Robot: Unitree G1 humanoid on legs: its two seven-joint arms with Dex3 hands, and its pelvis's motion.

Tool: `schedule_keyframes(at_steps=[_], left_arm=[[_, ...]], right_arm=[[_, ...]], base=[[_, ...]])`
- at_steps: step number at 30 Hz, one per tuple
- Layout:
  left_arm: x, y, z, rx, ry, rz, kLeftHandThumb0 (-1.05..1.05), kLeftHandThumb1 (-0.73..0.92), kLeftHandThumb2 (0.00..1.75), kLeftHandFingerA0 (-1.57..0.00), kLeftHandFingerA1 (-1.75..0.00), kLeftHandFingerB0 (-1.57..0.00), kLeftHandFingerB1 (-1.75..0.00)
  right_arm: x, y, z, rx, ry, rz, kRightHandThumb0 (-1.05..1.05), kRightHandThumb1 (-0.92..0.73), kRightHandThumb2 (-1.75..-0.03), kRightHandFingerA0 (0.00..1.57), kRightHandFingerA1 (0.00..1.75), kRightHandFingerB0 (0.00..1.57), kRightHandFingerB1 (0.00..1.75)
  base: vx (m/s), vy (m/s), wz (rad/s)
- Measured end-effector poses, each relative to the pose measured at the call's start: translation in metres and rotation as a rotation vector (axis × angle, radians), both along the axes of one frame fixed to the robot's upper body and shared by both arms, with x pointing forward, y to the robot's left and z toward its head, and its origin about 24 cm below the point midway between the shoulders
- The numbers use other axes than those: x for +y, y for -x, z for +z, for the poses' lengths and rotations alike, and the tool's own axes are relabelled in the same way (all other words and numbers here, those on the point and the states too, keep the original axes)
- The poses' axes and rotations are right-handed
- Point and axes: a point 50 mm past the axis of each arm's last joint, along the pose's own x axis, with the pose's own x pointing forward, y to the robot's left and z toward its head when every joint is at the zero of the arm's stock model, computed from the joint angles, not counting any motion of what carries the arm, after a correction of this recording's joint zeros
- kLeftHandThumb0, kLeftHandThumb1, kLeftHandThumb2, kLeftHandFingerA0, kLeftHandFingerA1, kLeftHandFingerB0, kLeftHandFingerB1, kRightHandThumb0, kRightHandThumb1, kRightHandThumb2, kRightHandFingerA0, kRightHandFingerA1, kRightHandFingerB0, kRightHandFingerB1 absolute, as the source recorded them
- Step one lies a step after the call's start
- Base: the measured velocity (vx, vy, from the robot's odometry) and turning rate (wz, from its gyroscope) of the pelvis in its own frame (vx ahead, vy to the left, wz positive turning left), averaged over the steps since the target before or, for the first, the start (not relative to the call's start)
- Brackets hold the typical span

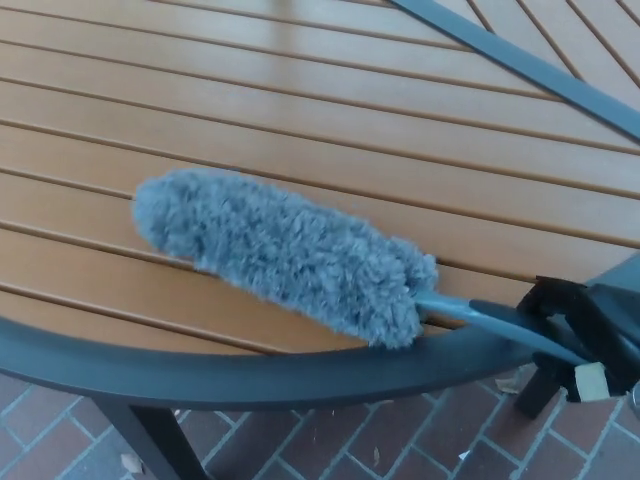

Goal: The robot walks towards a desk kept outside and uses its right hand to up pick up the grey duster kept on it and uses it to clean the table by swiping it twice

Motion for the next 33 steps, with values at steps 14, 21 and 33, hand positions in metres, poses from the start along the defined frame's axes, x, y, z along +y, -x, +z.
schedule_keyframes(at_steps=[14, 21, 33], left_arm=[[0.002, 0.004, 0.0, 0.01, -0.004, 0.002, -0.76, 0.41, 0.79, -0.25, -0.44, -0.17, -0.39], [0.002, 0.008, 0.0, 0.016, -0.002, 0.008, -0.75, 0.41, 0.8, -0.25, -0.45, -0.16, -0.38], [0.002, 0.009, 0.0, 0.02, -0.002, 0.009, -0.76, 0.42, 0.8, -0.25, -0.44, -0.18, -0.39]], right_arm=[[0.017, 0.011, 0.052, -0.078, -0.089, 0.186, -0.29, -0.61, -1.06, 0.89, 1.75, 0.7, 1.64], [0.023, 0.003, 0.068, -0.089, -0.209, 0.169, -0.22, -0.38, -1.43, 0.98, 1.75, 0.81, 1.7], [0.028, -0.028, 0.096, -0.15, -0.555, -0.006, -0.22, -0.42, -1.36, 1.03, 1.75, 0.79, 1.75]], base=[[0.0, 0.0, 0.0], [0.0, 0.0, 0.0], [0.0, 0.0, 0.0]])
